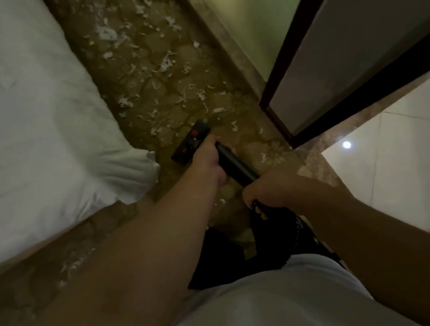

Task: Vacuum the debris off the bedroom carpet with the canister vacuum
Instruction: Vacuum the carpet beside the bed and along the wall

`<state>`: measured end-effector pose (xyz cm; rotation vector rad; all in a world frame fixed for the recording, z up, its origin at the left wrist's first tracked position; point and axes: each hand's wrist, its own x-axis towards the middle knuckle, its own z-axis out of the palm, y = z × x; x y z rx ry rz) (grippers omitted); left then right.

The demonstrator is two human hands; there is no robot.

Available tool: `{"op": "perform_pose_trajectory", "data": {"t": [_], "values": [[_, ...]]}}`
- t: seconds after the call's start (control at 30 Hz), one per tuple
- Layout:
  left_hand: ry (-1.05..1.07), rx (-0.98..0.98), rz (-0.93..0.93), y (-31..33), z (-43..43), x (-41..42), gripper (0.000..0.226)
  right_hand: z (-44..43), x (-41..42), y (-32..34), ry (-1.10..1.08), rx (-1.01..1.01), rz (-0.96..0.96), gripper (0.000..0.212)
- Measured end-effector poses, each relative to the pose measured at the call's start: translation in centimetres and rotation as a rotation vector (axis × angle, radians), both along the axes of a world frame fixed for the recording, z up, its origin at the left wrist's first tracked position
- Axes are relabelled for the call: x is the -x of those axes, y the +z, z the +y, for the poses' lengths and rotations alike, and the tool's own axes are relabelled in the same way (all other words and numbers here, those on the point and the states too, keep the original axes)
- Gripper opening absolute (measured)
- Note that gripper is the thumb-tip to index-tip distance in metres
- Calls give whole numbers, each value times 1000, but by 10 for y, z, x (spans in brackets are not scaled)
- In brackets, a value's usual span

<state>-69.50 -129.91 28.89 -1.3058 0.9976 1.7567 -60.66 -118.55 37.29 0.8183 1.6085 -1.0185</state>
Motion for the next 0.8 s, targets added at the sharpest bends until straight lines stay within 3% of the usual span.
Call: {"op": "perform_pose_trajectory", "data": {"t": [0.1,0.37,0.5,0.63,0.8], "values": [[58,46,20,1,-43,9,20,-35,17,-5,87,40,11,27],[-54,61,84,-2,-92,9,10,-81,20,-15,68,72,63,20],[-215,108,112,-4,-73,-3,10,-81,1,-14,-46,33,69,31],[-344,81,83,-4,-40,-21,6,-62,-28,-9,-166,12,45,21],[-468,-1,82,3,22,-33,18,-17,-53,-1,-264,-39,63,28]]}}
